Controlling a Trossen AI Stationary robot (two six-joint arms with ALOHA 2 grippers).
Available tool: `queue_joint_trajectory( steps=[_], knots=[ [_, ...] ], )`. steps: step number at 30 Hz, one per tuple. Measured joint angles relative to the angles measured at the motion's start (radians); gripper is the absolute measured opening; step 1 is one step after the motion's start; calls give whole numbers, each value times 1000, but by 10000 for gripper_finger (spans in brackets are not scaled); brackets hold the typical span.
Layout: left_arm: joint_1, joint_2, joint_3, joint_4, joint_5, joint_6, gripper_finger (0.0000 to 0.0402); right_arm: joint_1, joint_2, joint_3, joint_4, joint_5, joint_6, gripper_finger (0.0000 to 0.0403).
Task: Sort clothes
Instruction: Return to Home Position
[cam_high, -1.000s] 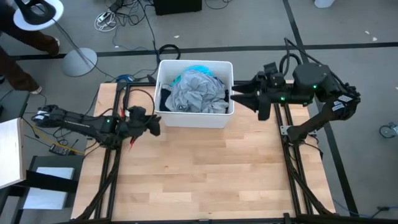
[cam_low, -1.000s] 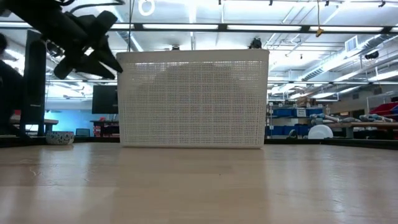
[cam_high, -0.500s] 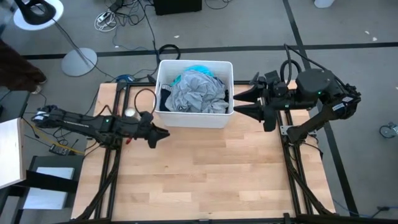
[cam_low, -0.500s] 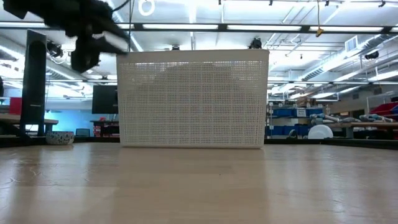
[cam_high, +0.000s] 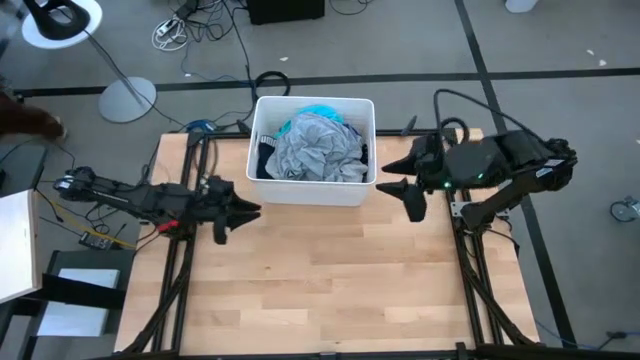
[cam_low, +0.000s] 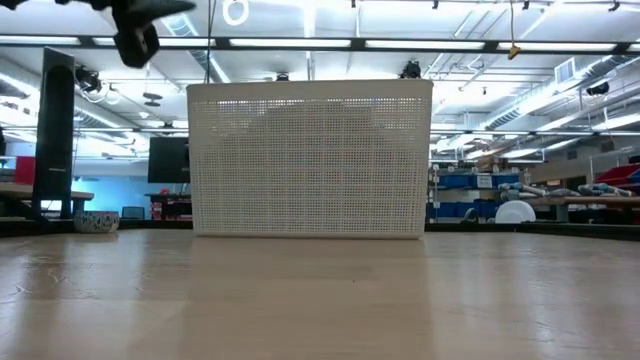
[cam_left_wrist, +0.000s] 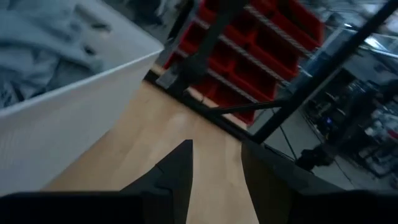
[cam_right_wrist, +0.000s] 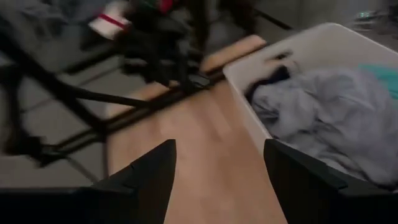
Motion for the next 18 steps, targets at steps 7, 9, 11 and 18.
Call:
queue_joint_trajectory(
  steps=[7,9,11,18],
  knots=[
    [-64,-117,0,-20,-66,123,142,62,-42,-200,39,60,50,247],
    [-77,-147,0,-38,-91,147,142,79,-66,-294,94,66,67,247],
    [-87,-177,0,-71,-107,157,142,90,-102,-401,178,68,74,246],
    [-95,-286,0,-198,-94,181,142,114,-252,-833,586,67,67,247]
  ],
)
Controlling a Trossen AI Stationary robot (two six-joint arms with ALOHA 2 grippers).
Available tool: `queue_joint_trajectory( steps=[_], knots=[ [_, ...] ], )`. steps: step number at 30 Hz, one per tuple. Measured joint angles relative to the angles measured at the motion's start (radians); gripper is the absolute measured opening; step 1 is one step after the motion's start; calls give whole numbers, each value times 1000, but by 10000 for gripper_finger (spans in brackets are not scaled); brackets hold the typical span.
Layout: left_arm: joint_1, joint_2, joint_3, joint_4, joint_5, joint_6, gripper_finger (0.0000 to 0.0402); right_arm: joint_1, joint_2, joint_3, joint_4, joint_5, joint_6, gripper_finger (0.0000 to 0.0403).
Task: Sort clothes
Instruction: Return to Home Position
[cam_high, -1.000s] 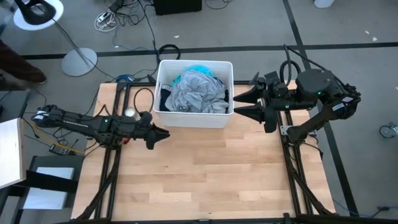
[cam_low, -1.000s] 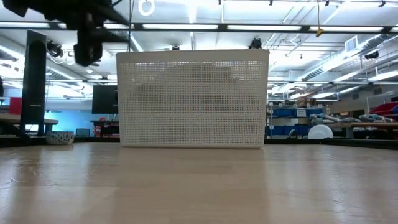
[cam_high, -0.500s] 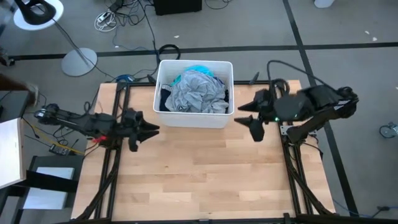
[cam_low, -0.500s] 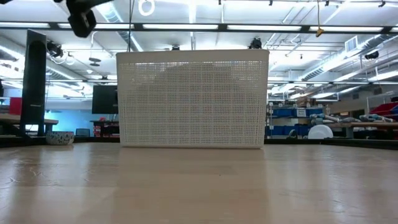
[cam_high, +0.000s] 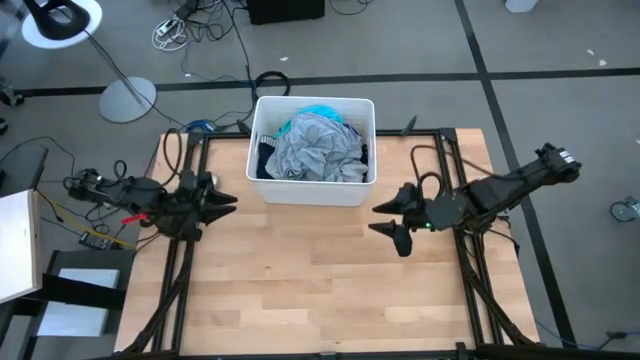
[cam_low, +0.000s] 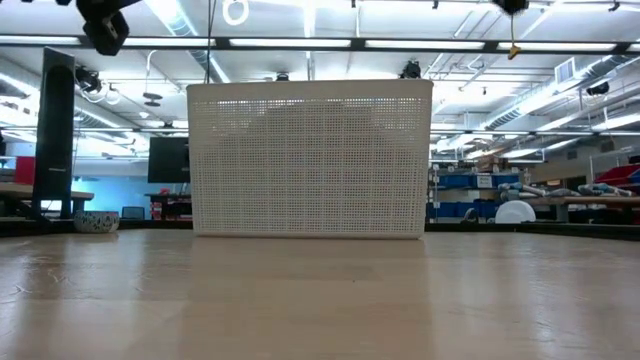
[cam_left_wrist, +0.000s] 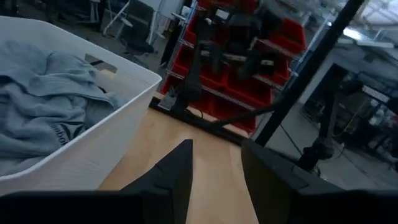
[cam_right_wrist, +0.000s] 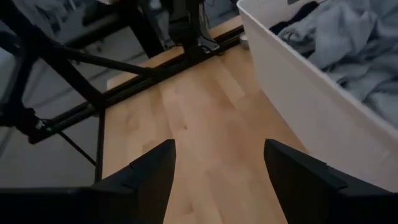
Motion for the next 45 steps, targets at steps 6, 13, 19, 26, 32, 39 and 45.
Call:
queue_joint_trajectory(
  steps=[6,13,19,26,32,39,45],
  knots=[
    [0,-75,0,-151,69,20,142,-1,-96,-313,319,0,2,245],
    [0,-99,0,-229,83,210,142,-3,-147,-527,564,4,2,245],
    [0,-102,-31,-141,53,370,142,-3,-160,-597,663,4,2,245],
    [1,-109,-236,106,36,384,142,-4,-161,-606,685,4,-1,246],
    [1,-163,-363,294,-15,427,142,-4,-161,-606,685,4,-1,245],
    [1,-286,-487,395,-7,430,142,-4,-161,-606,712,4,0,246],
    [3,-321,-484,333,-25,431,142,-7,-161,-607,737,3,0,246]
  ],
)
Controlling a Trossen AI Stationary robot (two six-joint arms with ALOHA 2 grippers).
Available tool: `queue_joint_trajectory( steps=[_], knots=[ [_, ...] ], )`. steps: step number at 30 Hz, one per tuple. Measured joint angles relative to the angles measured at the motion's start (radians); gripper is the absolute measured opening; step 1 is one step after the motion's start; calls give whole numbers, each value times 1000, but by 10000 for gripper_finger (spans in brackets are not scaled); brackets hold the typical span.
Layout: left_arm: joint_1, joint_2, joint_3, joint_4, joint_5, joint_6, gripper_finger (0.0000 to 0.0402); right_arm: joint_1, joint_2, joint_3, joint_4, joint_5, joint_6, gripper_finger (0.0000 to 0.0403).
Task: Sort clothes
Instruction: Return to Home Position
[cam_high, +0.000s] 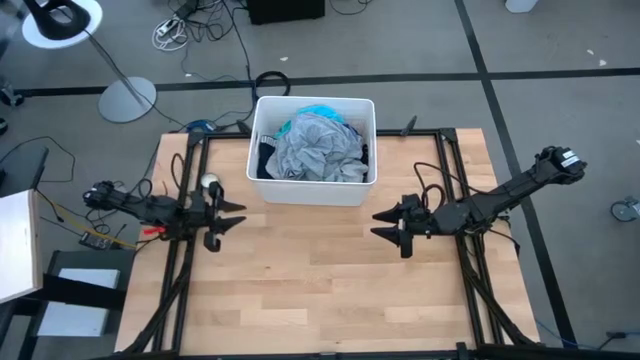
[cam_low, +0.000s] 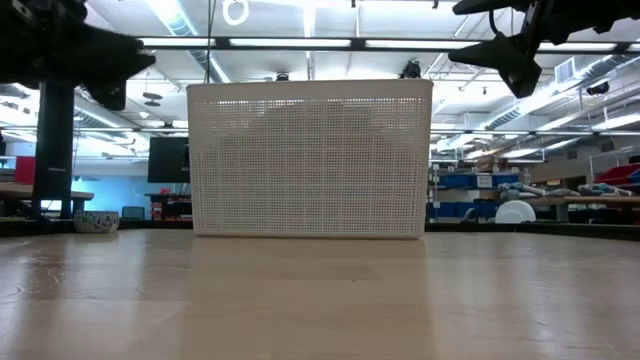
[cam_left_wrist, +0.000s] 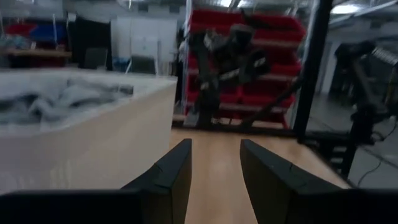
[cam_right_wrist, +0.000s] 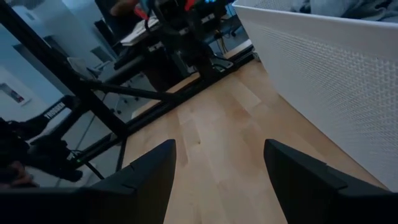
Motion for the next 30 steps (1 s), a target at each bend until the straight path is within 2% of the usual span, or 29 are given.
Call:
queue_joint_trajectory(
  steps=[4,11,14,26,30],
  knots=[
    [0,0,-10,-65,-17,-71,142,-1,-2,0,17,0,0,246],
    [0,0,-17,-97,-20,-72,142,-1,-6,0,31,-5,12,247],
    [0,0,-16,-116,12,-75,142,-1,-6,0,36,-5,19,249],
    [0,1,-17,-90,23,-76,142,-3,-6,0,58,-5,17,247],
    [0,1,-17,-88,-19,-159,142,-4,-6,0,45,-5,16,247]
  ],
)
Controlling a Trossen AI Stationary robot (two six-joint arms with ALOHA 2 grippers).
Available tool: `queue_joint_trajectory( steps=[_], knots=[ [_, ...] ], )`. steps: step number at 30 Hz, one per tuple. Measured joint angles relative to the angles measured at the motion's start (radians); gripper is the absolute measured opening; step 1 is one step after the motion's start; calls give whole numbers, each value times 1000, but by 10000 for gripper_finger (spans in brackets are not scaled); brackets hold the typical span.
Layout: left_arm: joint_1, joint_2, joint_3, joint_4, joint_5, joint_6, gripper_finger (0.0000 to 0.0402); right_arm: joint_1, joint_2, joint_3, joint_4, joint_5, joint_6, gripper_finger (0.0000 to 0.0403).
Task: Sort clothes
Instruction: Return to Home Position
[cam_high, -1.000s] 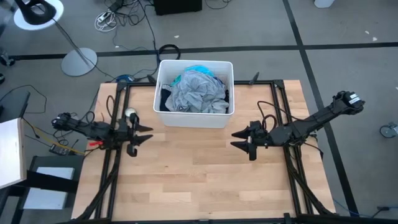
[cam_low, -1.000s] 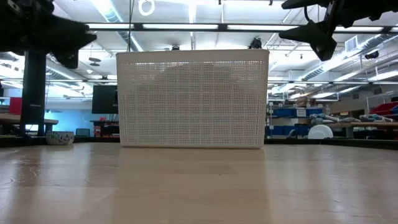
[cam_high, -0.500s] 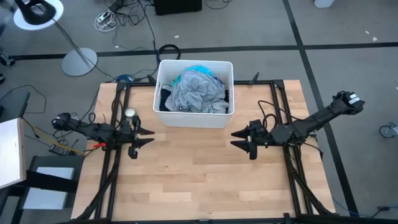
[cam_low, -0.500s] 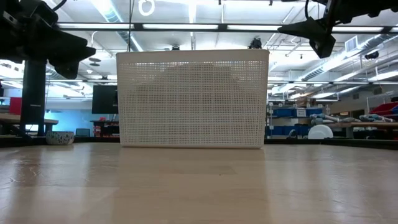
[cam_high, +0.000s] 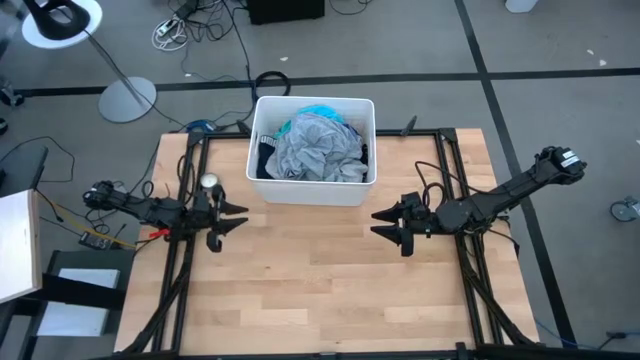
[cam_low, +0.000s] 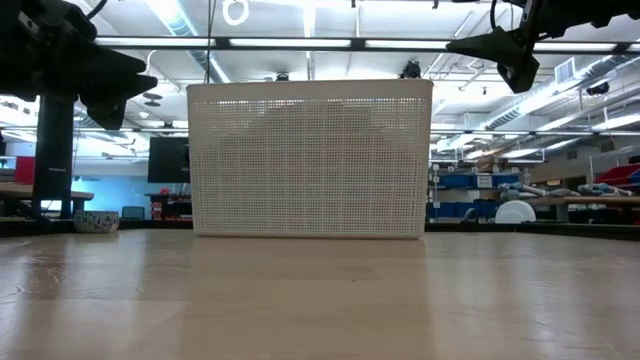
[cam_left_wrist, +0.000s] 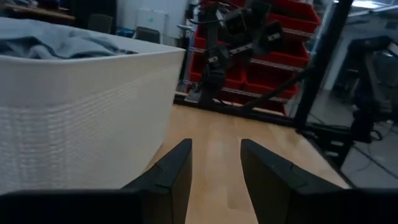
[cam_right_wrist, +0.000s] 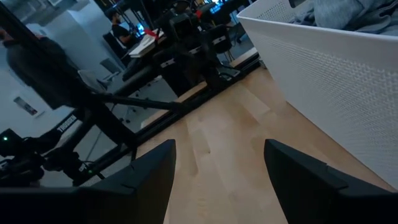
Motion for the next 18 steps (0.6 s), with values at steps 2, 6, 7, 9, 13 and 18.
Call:
queue_joint_trajectory(
  steps=[2,6,7,9,13,18],
  knots=[
    [0,0,0,2,-9,14,142,0,0,0,1,0,0,247],
    [0,0,0,2,-6,62,142,0,0,0,26,-8,20,247],
    [0,0,0,2,-5,62,142,0,0,0,26,-9,20,247],
    [0,0,0,2,0,63,142,0,0,0,26,-10,20,247],
    [11,0,0,-7,-7,73,142,-3,0,0,26,-10,16,247],
    [85,0,0,-18,-19,85,142,-27,0,0,26,-10,0,247]
  ],
)
